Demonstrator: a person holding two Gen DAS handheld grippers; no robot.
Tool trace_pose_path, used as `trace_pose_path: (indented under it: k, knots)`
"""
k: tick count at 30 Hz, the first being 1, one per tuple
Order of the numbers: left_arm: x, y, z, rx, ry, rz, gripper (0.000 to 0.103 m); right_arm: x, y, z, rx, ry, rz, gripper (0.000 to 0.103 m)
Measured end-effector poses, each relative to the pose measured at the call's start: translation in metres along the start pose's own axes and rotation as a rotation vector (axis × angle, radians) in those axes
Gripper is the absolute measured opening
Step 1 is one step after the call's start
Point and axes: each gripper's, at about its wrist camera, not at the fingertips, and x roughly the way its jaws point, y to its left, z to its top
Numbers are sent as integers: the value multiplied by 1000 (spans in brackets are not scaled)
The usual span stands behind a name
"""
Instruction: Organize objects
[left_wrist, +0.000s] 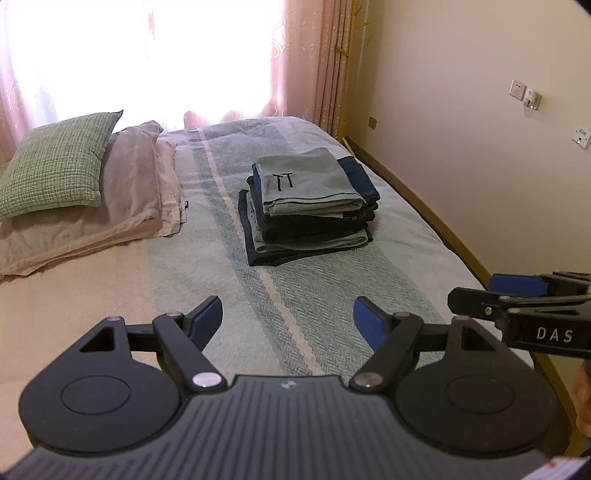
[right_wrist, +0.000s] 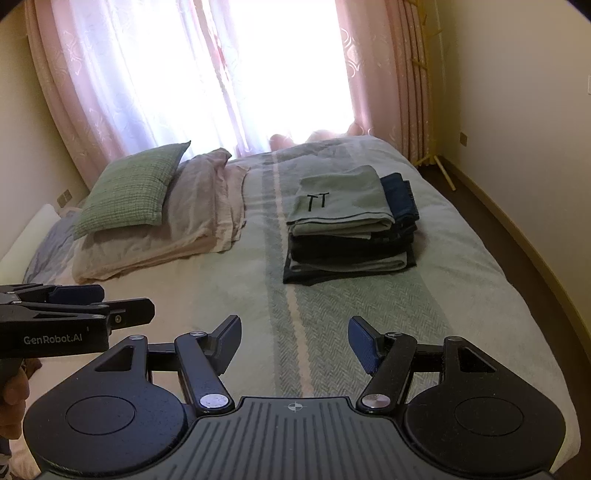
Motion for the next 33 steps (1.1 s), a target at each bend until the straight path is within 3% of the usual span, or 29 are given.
trace_pose_path:
  k: [33]
  knots:
    - [26, -24, 17, -1, -25, -42, 75, 9, -28, 19, 3, -8, -15, 61]
